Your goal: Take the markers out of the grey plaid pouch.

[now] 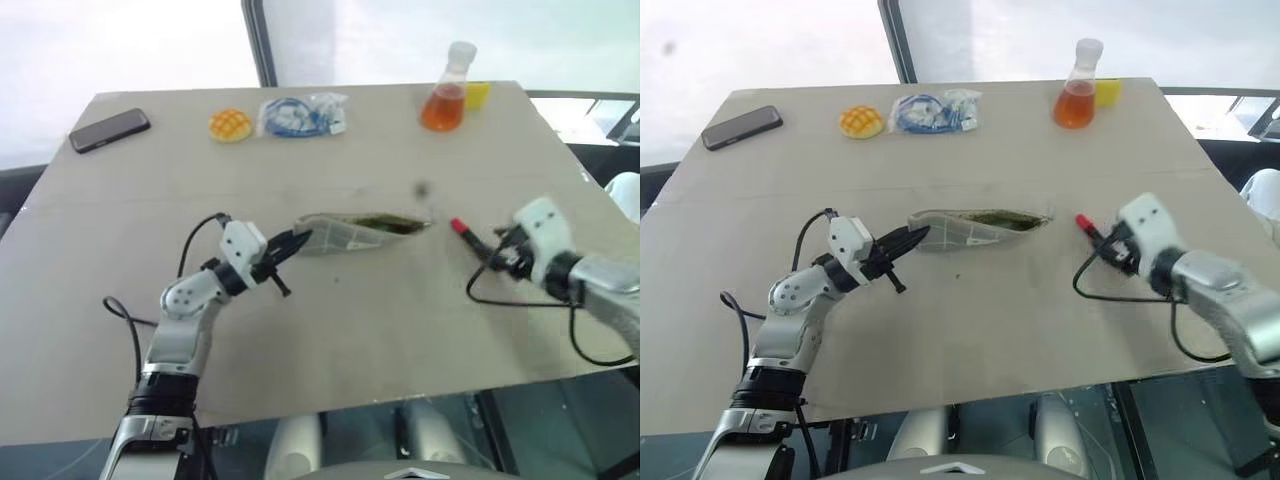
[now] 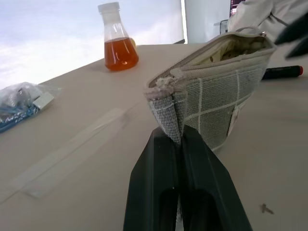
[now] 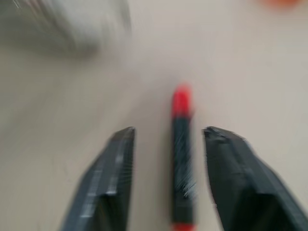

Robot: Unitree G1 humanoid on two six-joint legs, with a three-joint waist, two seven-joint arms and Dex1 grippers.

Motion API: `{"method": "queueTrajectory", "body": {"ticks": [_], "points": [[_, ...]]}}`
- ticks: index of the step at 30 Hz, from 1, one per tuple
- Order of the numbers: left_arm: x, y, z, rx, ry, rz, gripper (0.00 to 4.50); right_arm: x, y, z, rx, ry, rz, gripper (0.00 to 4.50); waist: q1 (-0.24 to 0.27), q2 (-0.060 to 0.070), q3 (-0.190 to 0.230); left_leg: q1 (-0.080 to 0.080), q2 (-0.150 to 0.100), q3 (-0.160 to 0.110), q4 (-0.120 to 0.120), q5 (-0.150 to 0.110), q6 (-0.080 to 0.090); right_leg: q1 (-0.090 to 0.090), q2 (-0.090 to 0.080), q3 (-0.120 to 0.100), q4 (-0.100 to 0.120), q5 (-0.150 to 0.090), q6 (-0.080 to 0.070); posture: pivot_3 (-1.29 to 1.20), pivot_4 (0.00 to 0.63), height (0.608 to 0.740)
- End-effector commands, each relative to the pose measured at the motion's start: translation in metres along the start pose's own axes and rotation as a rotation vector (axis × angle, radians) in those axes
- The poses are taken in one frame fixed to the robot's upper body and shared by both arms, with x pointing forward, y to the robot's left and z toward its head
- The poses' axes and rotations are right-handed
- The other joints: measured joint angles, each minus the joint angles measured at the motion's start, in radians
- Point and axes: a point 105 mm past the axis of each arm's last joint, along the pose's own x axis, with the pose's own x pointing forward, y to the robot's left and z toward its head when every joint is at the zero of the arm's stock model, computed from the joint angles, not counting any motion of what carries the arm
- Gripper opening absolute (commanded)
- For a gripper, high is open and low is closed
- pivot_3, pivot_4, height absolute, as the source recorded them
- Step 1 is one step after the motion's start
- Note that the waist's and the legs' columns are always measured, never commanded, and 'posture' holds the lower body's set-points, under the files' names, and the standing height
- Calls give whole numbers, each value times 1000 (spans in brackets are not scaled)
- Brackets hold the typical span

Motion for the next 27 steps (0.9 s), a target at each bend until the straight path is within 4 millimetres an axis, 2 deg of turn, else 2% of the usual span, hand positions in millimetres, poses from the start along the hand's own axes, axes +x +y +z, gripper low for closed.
{"method": "queueTrajectory", "body": {"ticks": [1,2,5,8,12,15,17,18,20,23,27], "points": [[5,-1,16,21,-45,-22,0,2,29,36,-35,-107,103,352,-3,-2,-1,0,0,0,0,0,0,0,0,0,0,0,0,0,150,740],[6,-2,17,20,-48,-27,0,7,35,40,-40,-116,117,37,-7,-3,-2,1,1,0,0,0,0,0,1,0,0,0,0,0,150,740],[9,-2,21,16,-59,-35,0,33,60,48,-30,-148,189,37,-10,-3,-2,0,1,-1,1,0,0,0,1,0,0,0,0,0,150,740],[11,-2,22,14,-64,-39,0,54,74,46,-32,-142,218,37,-7,-3,-1,-1,1,-1,1,0,0,0,1,0,0,0,0,0,150,740],[9,-4,22,18,-71,-35,0,72,84,44,-37,-137,243,37,-1,-3,-1,-3,0,-1,1,0,0,-1,0,0,0,0,0,0,150,740],[6,-9,22,5,-84,-34,0,87,99,31,-78,-98,304,37,-2,-3,-1,-3,0,-1,1,0,0,-1,1,0,0,1,1,0,150,740],[6,-12,23,-22,-95,-36,0,89,114,20,-149,-52,400,37,-8,-3,-1,-2,0,-1,0,0,0,-1,1,0,0,0,0,0,150,740],[6,-13,24,-45,-103,-37,0,84,123,16,-202,-36,473,37,-7,-3,-1,-2,0,-1,0,0,0,-1,1,0,0,0,0,0,150,740],[5,-19,28,-168,-132,-69,0,63,138,23,-253,-59,629,37,-3,-2,0,-2,0,-1,1,0,0,-1,1,0,1,0,0,0,150,740],[4,-26,34,-406,-168,-118,0,40,139,37,-347,-79,704,962,-5,-2,1,-3,0,-1,1,0,0,-1,0,0,0,0,0,0,150,740],[-7,-34,25,-586,-124,-175,0,46,126,34,-501,-13,594,2581,-14,-2,0,0,1,-1,1,0,0,0,1,-1,1,0,0,0,150,740]]}}
